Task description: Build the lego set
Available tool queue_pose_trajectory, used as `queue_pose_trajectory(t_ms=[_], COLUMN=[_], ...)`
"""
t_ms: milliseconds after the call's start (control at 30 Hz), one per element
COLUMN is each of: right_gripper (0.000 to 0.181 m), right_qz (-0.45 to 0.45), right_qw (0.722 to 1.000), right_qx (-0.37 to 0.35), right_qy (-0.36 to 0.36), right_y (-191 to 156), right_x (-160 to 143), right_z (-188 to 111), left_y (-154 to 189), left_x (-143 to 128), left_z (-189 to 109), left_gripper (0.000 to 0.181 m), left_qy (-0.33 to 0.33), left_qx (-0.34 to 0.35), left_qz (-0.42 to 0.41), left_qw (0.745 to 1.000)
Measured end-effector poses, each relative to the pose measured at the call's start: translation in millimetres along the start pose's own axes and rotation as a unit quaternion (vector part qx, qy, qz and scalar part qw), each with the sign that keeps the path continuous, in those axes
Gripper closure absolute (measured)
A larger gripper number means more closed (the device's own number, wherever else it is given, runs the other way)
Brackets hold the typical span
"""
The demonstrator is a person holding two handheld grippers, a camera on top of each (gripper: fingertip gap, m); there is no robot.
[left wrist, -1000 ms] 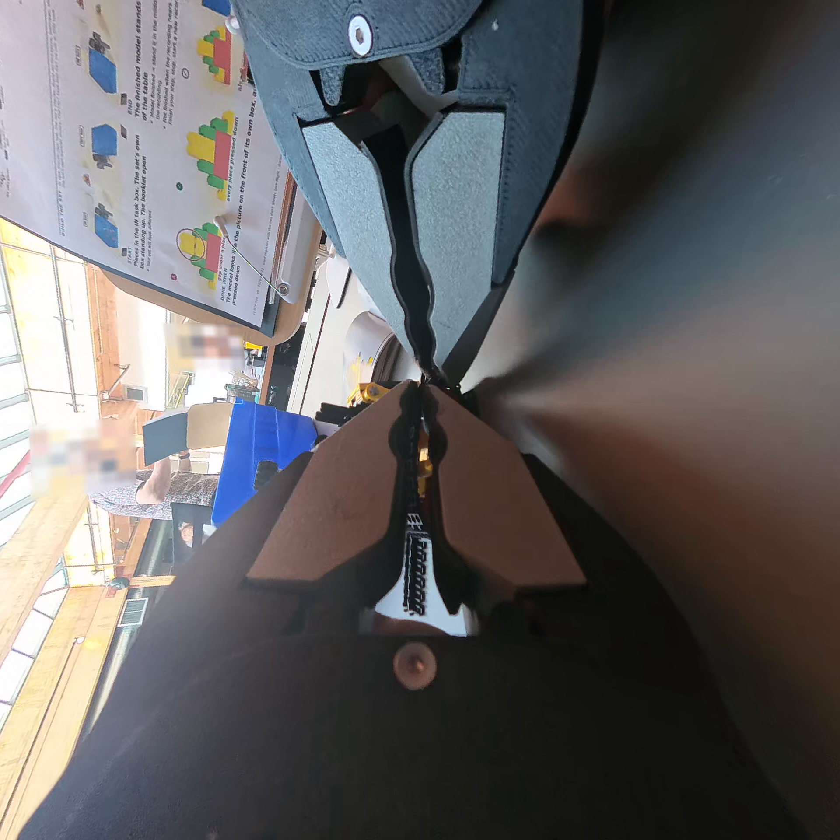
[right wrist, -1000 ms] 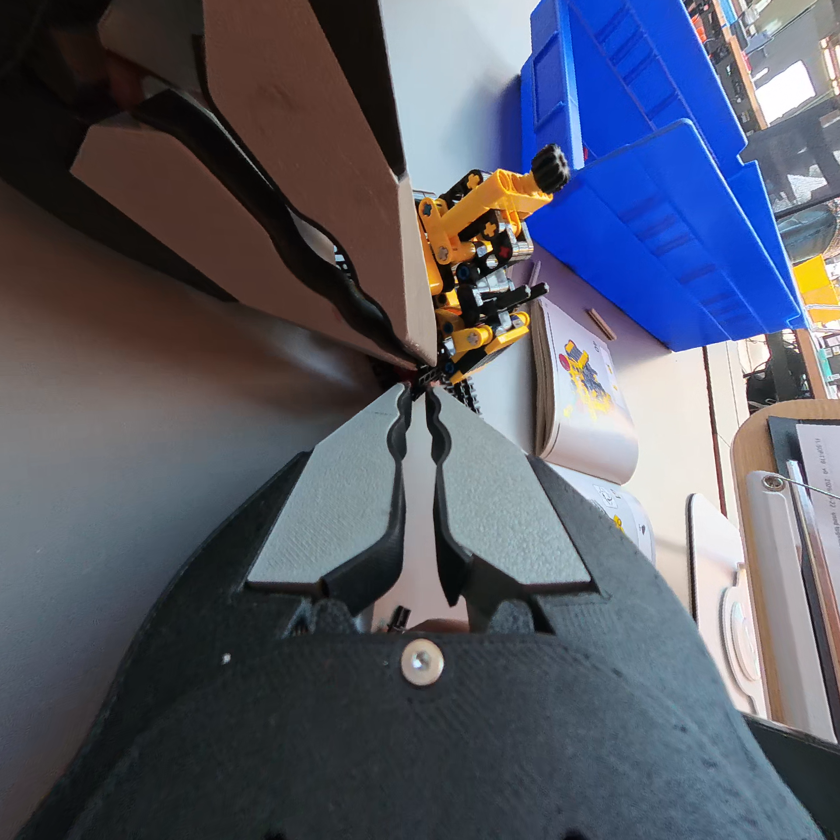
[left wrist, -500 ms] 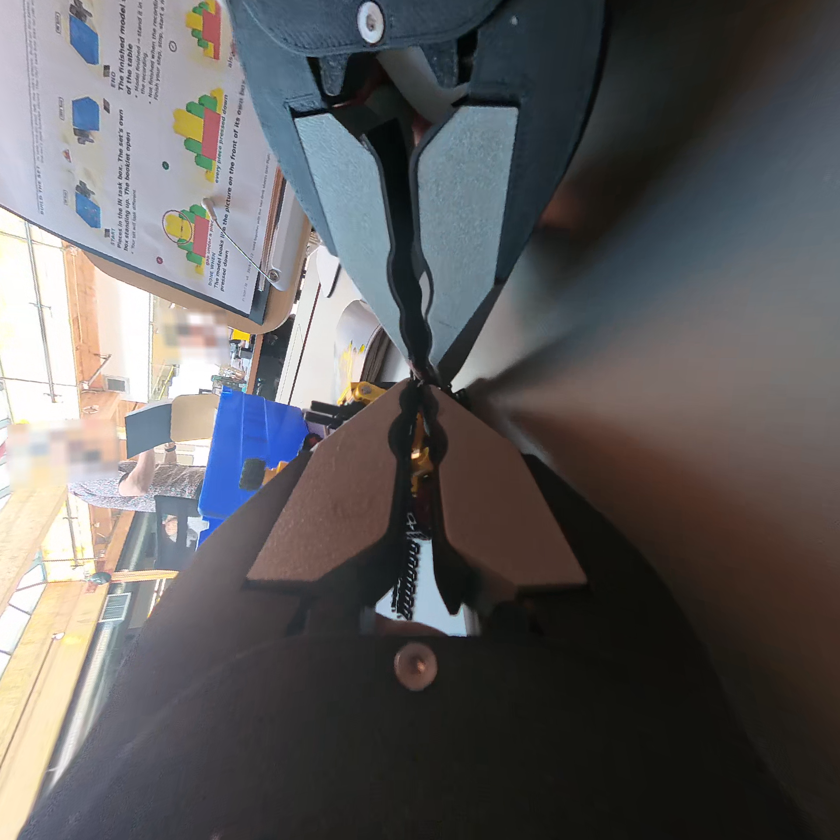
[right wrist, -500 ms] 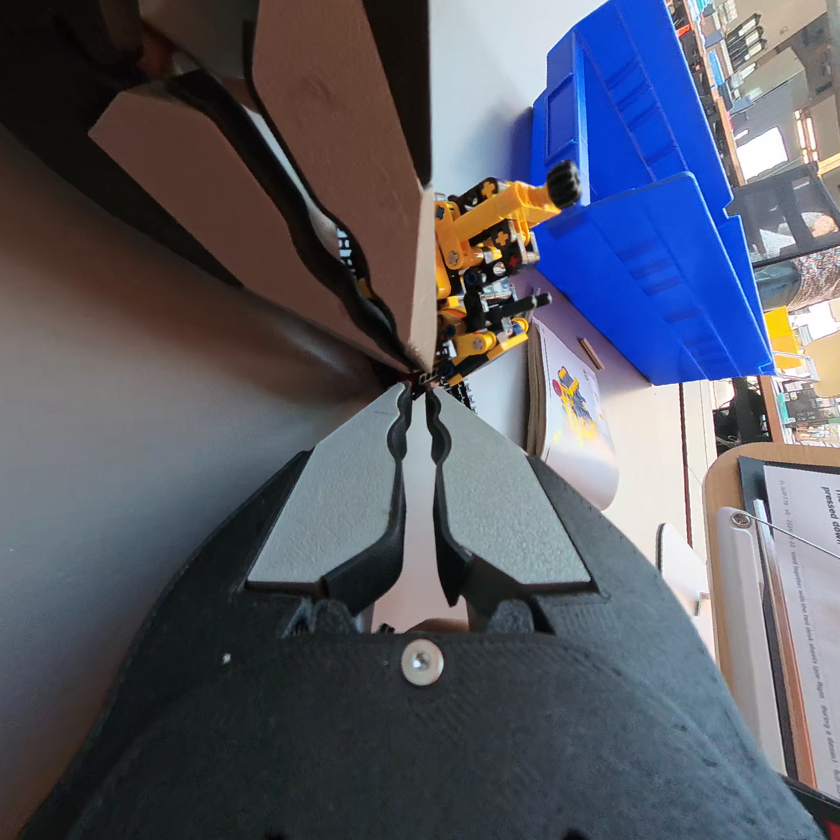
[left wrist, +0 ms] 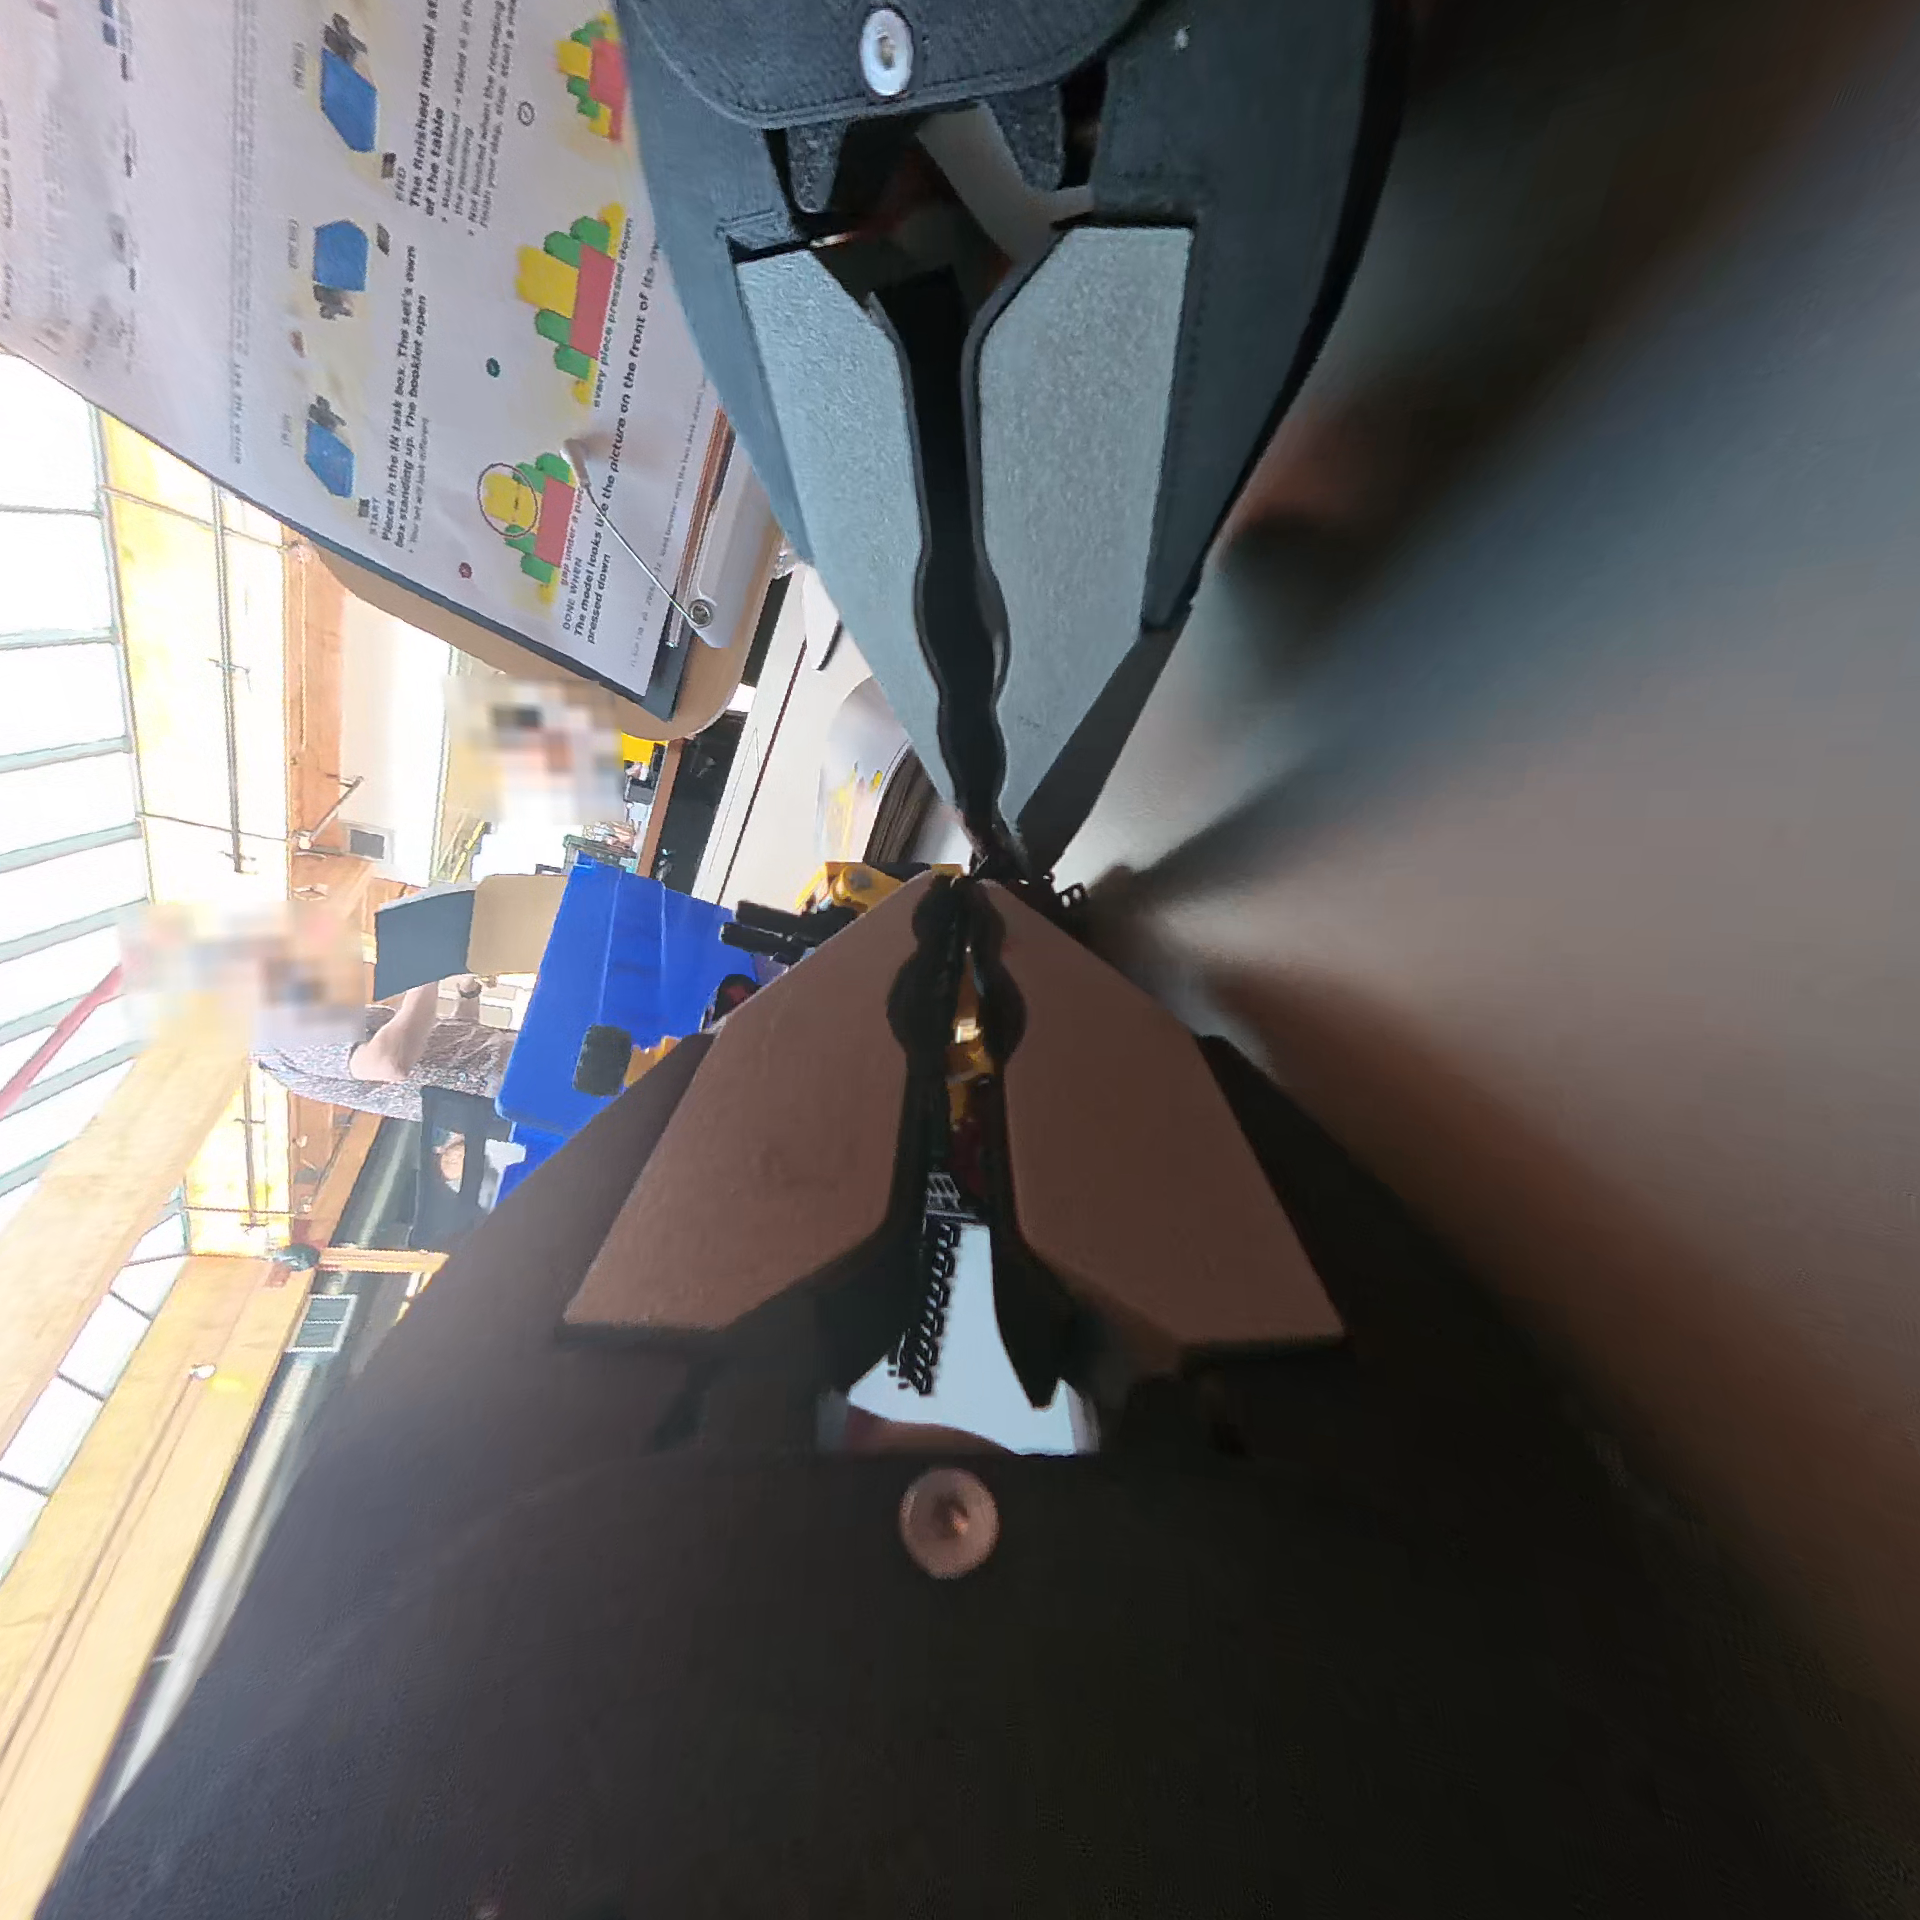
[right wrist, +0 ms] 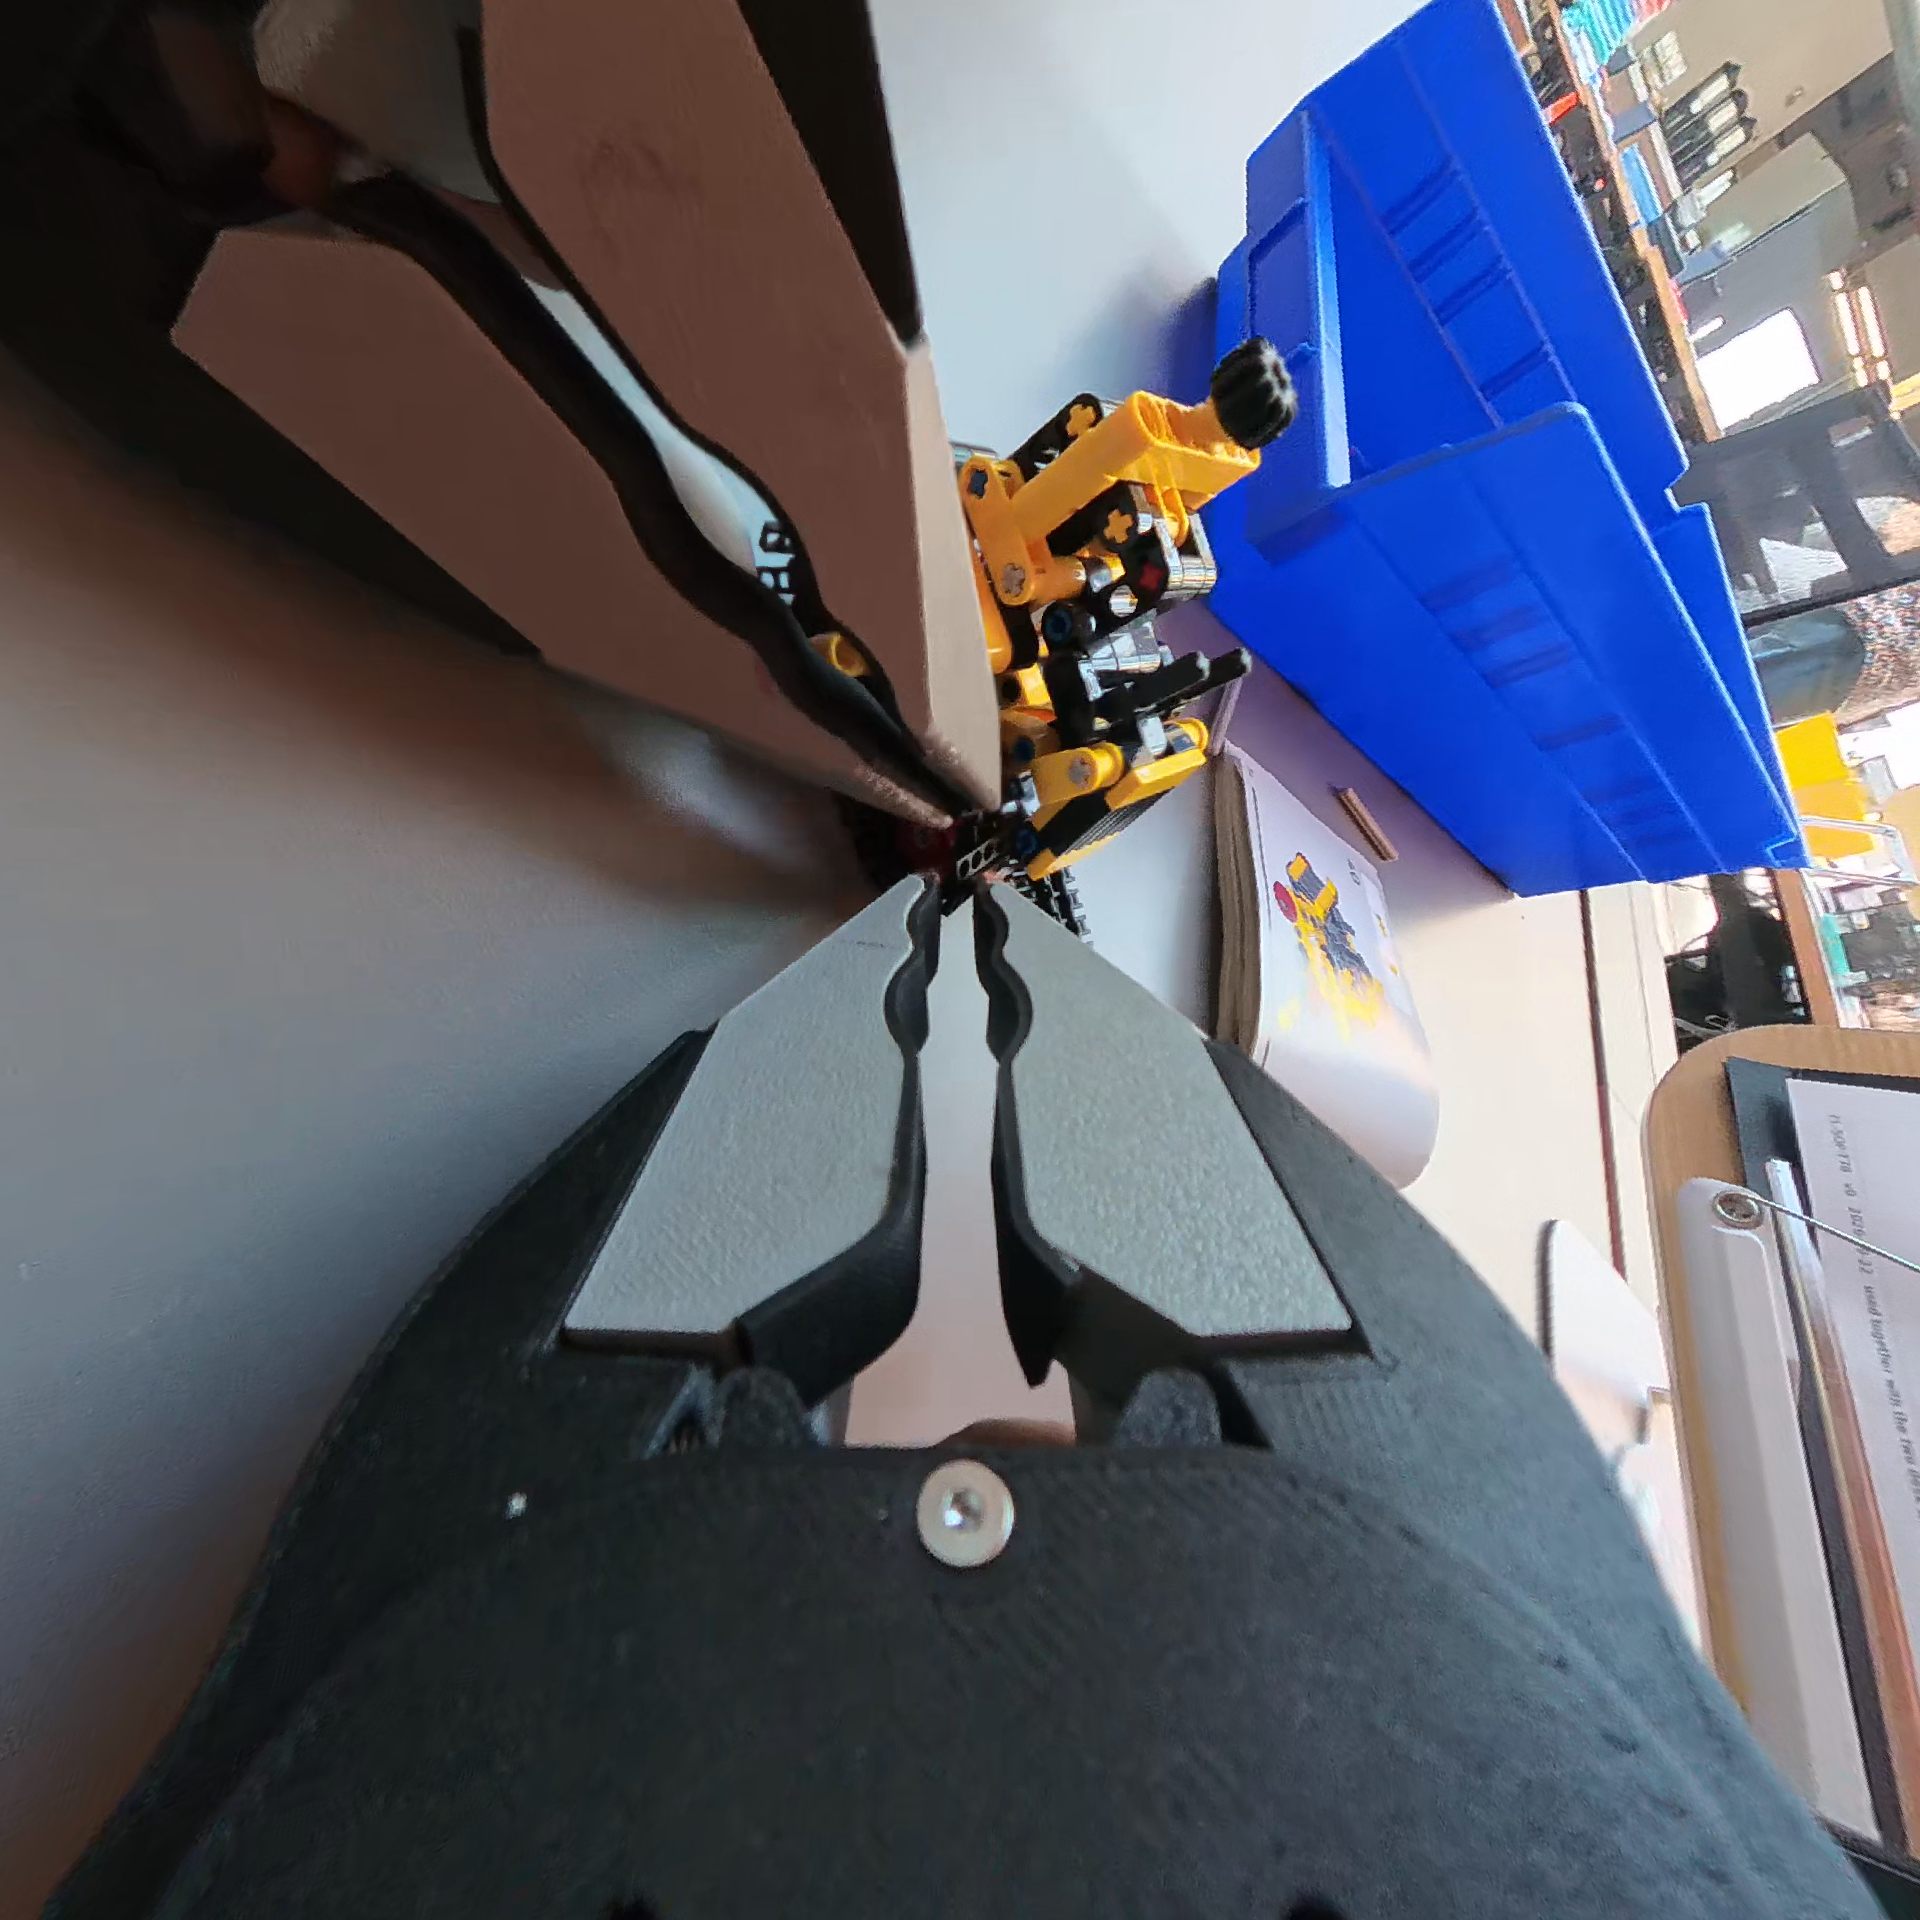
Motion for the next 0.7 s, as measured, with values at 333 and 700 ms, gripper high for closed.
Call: queue_pose_trajectory(t_ms=[333, 700], right_gripper=[0.179, 0.179], right_qz=[0.012, 0.010], right_qw=[1.000, 1.000], right_qx=[0.012, 0.012], right_qy=[0.003, 0.005], right_y=[2.1, -1.6], right_x=[-0.7, 1.8], right_z=[0.5, -0.8], left_y=[-3.0, -0.8], left_x=[0.7, -1.1], left_z=[-5.0, -7.3], left_gripper=[0.167, 0.178], left_qy=[0.000, -0.014], left_qx=[-0.001, 0.008], left_qz=[-0.026, -0.017], left_qw=[1.000, 1.000])
Point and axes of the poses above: each gripper's, where its closed fingertips meet, z out along the fingers, x out of its top, y = z × x across the jaws, the point moved 10 cm from there along -z, back along the fingers, and after that the axes turned 4 degrees about -y, right-handed, at the moved point
